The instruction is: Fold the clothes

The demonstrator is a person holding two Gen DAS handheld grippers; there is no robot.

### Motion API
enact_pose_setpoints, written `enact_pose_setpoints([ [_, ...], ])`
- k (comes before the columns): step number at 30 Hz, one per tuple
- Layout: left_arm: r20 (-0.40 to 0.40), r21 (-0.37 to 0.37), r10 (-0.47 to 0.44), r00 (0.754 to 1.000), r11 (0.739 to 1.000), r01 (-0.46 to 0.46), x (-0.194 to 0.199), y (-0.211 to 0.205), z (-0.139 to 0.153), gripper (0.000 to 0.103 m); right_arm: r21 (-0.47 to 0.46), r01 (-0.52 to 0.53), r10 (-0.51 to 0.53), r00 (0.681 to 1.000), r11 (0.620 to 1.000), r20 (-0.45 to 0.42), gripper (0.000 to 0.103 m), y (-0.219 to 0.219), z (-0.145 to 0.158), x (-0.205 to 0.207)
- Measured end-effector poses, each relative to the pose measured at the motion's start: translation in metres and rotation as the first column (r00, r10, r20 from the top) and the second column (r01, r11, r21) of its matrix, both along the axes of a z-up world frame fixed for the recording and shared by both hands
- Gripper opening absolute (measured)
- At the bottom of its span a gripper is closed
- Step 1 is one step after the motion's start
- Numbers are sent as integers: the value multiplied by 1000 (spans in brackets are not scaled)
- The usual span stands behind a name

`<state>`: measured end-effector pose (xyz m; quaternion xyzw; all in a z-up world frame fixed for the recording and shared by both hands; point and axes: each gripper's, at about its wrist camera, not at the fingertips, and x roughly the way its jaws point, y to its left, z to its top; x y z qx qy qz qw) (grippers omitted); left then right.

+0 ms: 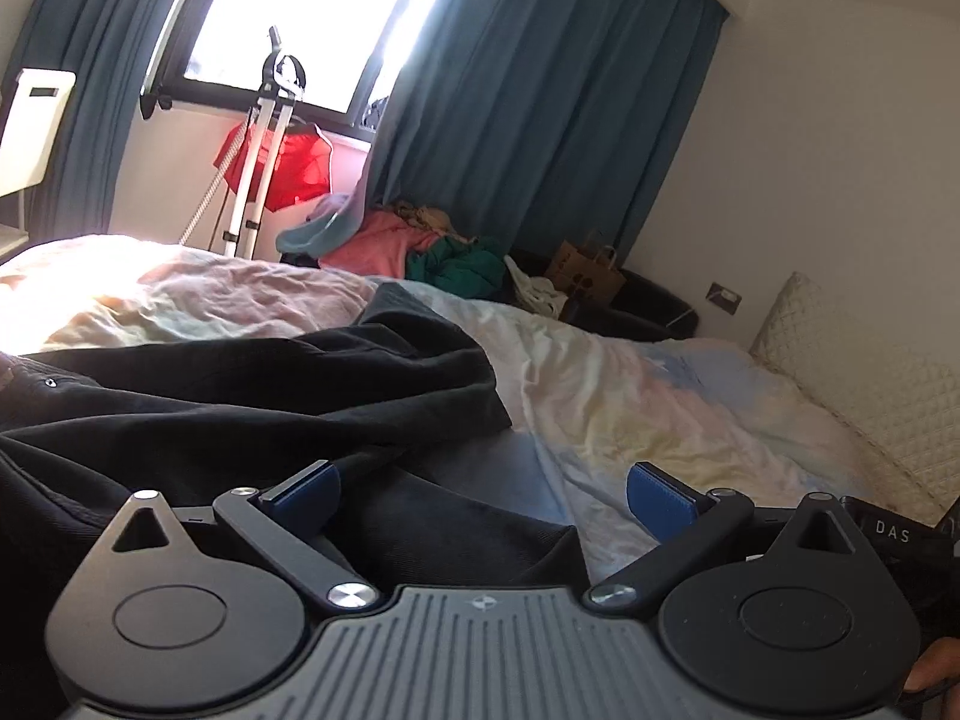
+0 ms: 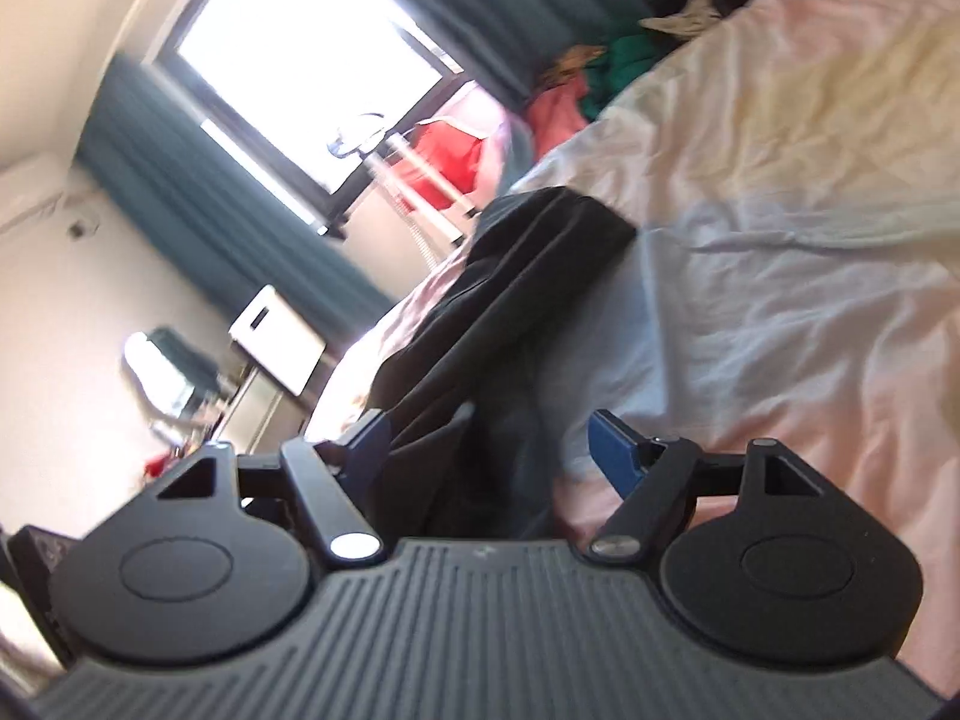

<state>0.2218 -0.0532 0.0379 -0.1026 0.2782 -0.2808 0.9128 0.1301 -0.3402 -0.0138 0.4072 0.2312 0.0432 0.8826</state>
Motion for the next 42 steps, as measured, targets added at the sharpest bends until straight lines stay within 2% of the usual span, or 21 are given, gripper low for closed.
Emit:
enact_pose_setpoints([
  [2, -106, 40, -1, 994, 999, 6, 22, -25, 0, 103, 42, 42, -40, 998, 998, -48, 76, -15, -10, 3],
  [6, -294, 143, 11, 956, 989, 32, 75, -75, -10, 101, -28, 44, -47, 990, 999, -131, 76, -17, -20, 12],
  [7, -332, 199, 27, 943, 979, 42, 88, -88, -17, 101, -43, 36, -42, 989, 998, -139, 76, -16, -21, 14],
  [11, -445, 402, 152, 883, 914, 46, 129, -121, -51, 100, -20, 42, -44, 990, 999, -138, 76, -25, -27, 18],
  [13, -502, 495, 212, 838, 865, 78, 147, -132, -75, 99, 12, 70, -67, 987, 997, -149, 76, -32, -33, 19],
  [15, -488, 588, 245, 838, 801, 109, 164, -142, -93, 96, 52, 89, -80, 984, 995, -158, 76, -38, -38, 17],
  [17, -451, 639, 222, 864, 757, 139, 174, -150, -102, 91, 91, 94, -79, 984, 991, -162, 76, -44, -42, 17],
  [18, -440, 644, 198, 876, 749, 154, 176, -153, -104, 88, 107, 98, -80, 983, 989, -163, 76, -46, -43, 17],
  [20, -408, 654, 145, 902, 735, 177, 173, -160, -105, 69, 118, 110, -90, 983, 987, -163, 76, -49, -45, 16],
  [21, -378, 663, 114, 919, 725, 183, 169, -163, -102, 66, 119, 118, -98, 982, 986, -164, 76, -50, -45, 15],
  [23, -337, 657, 65, 939, 731, 185, 161, -164, -91, 45, 125, 143, -121, 978, 982, -172, 76, -54, -46, 12],
  [24, -320, 649, 44, 946, 737, 186, 157, -163, -83, 39, 131, 164, -139, 974, 978, -176, 76, -57, -46, 11],
  [25, -307, 635, 22, 952, 750, 187, 154, -160, -72, 27, 137, 187, -162, 971, 973, -178, 76, -60, -46, 8],
  [26, -297, 622, 2, 955, 759, 192, 152, -158, -63, 21, 144, 209, -182, 967, 967, -178, 76, -63, -46, 6],
  [28, -279, 580, -39, 959, 789, 201, 149, -153, -44, 16, 157, 256, -229, 958, 954, -170, 76, -69, -45, -1],
  [31, -251, 459, -127, 960, 857, 234, 142, -146, -11, 9, 168, 314, -286, 943, 935, -169, 76, -77, -45, -8],
  [33, -235, 369, -194, 952, 889, 272, 133, -148, 8, 9, 172, 354, -325, 929, 919, -176, 76, -82, -46, -12],
  [35, -210, 281, -271, 939, 903, 324, 114, -158, 20, 9, 171, 396, -366, 913, 902, -181, 76, -86, -47, -16],
  [38, -181, 176, -354, 918, 906, 384, 88, -181, 27, 9, 132, 463, -442, 882, 876, -163, 76, -93, -42, -25],
  [40, -171, 151, -375, 911, 904, 401, 86, -185, 15, 9, 102, 510, -494, 857, 854, -145, 76, -96, -38, -31],
  [42, -161, 127, -396, 904, 900, 417, 83, -190, 4, 9, 60, 573, -565, 817, 817, -118, 76, -100, -32, -40],
])
